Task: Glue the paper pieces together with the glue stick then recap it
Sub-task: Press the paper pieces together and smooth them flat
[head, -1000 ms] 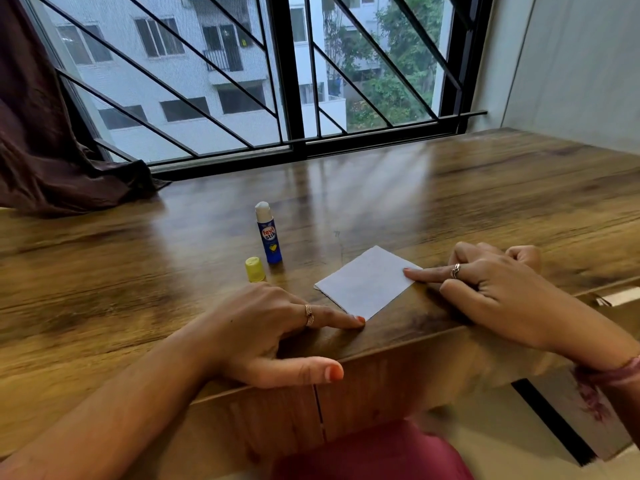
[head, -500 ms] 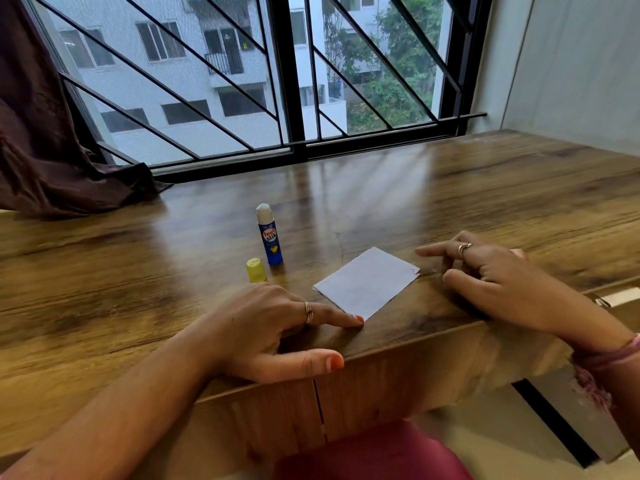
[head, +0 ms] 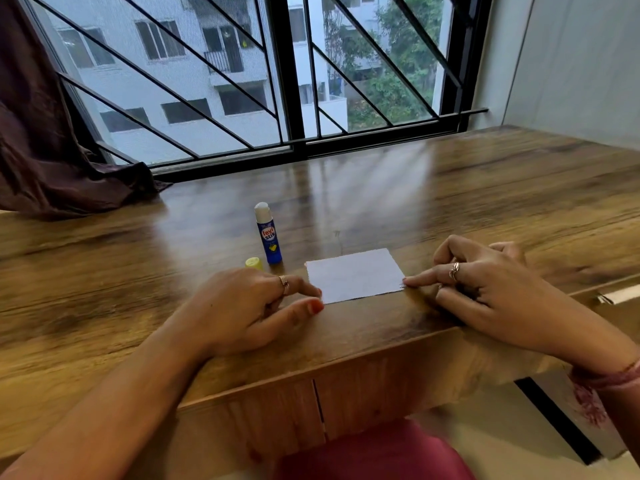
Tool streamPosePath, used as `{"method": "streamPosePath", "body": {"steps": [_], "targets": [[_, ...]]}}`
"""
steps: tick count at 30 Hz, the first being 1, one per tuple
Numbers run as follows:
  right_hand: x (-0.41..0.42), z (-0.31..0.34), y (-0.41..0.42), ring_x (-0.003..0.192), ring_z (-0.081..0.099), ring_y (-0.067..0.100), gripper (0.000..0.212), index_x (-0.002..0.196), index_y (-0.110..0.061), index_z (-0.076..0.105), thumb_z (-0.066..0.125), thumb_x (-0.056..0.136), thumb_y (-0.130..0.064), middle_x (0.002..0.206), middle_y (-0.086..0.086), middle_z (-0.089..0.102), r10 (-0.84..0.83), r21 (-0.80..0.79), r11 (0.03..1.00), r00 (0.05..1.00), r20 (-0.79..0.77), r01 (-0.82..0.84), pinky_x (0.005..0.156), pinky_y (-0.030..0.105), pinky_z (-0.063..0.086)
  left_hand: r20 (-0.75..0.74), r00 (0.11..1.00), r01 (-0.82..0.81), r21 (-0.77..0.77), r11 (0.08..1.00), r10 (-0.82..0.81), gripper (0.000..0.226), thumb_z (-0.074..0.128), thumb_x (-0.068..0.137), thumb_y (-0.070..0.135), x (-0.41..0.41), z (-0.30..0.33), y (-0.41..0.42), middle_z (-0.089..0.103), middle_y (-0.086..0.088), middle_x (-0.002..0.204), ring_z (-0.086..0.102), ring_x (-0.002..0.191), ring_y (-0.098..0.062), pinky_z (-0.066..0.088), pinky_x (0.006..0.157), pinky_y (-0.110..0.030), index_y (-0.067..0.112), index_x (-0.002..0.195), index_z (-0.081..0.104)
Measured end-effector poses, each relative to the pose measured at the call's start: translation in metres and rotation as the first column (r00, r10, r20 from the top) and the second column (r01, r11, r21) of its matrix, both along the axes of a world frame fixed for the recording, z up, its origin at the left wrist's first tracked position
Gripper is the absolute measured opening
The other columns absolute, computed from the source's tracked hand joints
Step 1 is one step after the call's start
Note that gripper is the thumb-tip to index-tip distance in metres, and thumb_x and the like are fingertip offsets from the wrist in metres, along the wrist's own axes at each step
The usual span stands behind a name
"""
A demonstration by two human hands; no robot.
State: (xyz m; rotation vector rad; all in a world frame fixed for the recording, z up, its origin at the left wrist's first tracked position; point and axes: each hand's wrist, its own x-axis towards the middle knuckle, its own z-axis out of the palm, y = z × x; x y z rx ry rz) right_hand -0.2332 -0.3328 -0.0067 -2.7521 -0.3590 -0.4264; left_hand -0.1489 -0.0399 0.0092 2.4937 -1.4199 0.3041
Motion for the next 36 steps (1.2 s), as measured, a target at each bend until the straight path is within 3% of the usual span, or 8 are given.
{"method": "streamPosePath", "body": {"steps": [4,7,11,15,18,23,30,36], "targets": [[-0.009,0.001,0.012,0.095,0.048,-0.006,0.042,0.106,-0.058,0.06,0.028,0.08,-0.056,0.093,-0.028,0.045,0.09,0.019,0.996,0.996,-0.017,-0.09,0.086,0.029,0.019,0.101,0.99,-0.096,-0.004,0.995,0.096,0.07,0.01,0.086,0.073,0.001,-0.003,-0.001,0.033,0.011,0.041,0.049,0.055,0.013,0.02,0.046,-0.011,0.036,0.118,0.06],[-0.013,0.0,0.02,0.096,0.049,-0.004,0.044,0.108,-0.054,0.063,0.029,0.08,-0.053,0.092,-0.025,0.049,0.125,0.017,0.992,0.992,-0.021,-0.124,0.087,0.035,0.022,0.147,0.98,-0.137,0.009,0.991,0.134,0.067,0.014,0.086,0.071,0.002,-0.003,-0.003,0.036,0.016,0.043,0.046,0.059,0.022,0.019,0.046,-0.01,0.035,0.117,0.061],[-0.012,0.003,0.022,0.098,0.052,-0.003,0.043,0.11,-0.055,0.061,0.031,0.079,-0.049,0.093,-0.019,0.054,0.182,0.103,0.979,0.981,-0.07,-0.174,0.097,0.042,0.027,0.173,0.974,-0.153,0.019,0.988,0.148,0.065,0.015,0.087,0.07,0.0,-0.003,-0.004,0.034,0.012,0.041,0.04,0.041,0.006,0.017,0.045,-0.01,0.038,0.13,0.052],[-0.004,0.006,0.012,0.088,0.054,-0.007,0.039,0.117,-0.049,0.058,0.041,0.085,-0.036,0.086,-0.018,0.056,0.176,0.161,0.973,0.983,-0.057,-0.165,0.093,0.049,0.038,0.108,0.994,0.016,0.077,0.997,-0.025,0.049,0.031,0.092,0.056,-0.007,0.0,-0.008,0.03,0.014,0.043,0.031,0.037,0.005,0.024,0.044,-0.011,0.032,0.127,0.055],[0.001,0.006,0.008,0.089,0.051,-0.005,0.041,0.119,-0.061,0.047,0.037,0.086,-0.038,0.088,-0.019,0.051,0.15,0.118,0.984,0.982,-0.114,-0.137,0.097,0.043,0.033,0.026,0.986,0.159,0.093,0.983,-0.162,0.044,0.038,0.093,0.053,-0.014,0.002,-0.014,0.027,0.018,0.046,0.032,0.041,0.008,0.027,0.044,-0.011,0.03,0.126,0.056],[0.006,0.004,0.013,0.098,0.043,-0.006,0.04,0.116,-0.076,0.034,0.023,0.084,-0.055,0.089,-0.026,0.042,0.168,-0.006,0.985,0.969,-0.183,-0.172,0.097,0.035,0.022,0.002,0.986,0.165,0.142,0.976,-0.167,0.054,0.032,0.09,0.063,-0.017,0.004,-0.019,0.028,0.015,0.048,0.032,0.042,0.004,0.02,0.046,-0.012,0.037,0.137,0.044],[0.005,0.002,0.017,0.096,0.036,-0.01,0.048,0.118,-0.076,0.031,0.011,0.078,-0.061,0.084,-0.023,0.037,0.15,-0.084,0.983,0.976,-0.158,-0.165,0.094,0.038,0.023,0.005,0.991,0.131,0.181,0.975,-0.134,0.06,0.028,0.087,0.07,-0.014,0.003,-0.025,0.037,0.002,0.046,0.041,0.044,-0.009,0.028,0.045,-0.024,0.041,0.139,0.038],[0.004,0.002,0.019,0.095,0.037,-0.011,0.051,0.119,-0.072,0.037,0.011,0.077,-0.06,0.084,-0.02,0.038,0.13,-0.101,0.984,0.983,-0.132,-0.144,0.092,0.037,0.022,0.027,0.992,0.115,0.196,0.974,-0.122,0.063,0.027,0.084,0.074,-0.014,0.004,-0.027,0.039,0.001,0.044,0.043,0.042,-0.011,0.029,0.044,-0.021,0.043,0.138,0.037]]}}
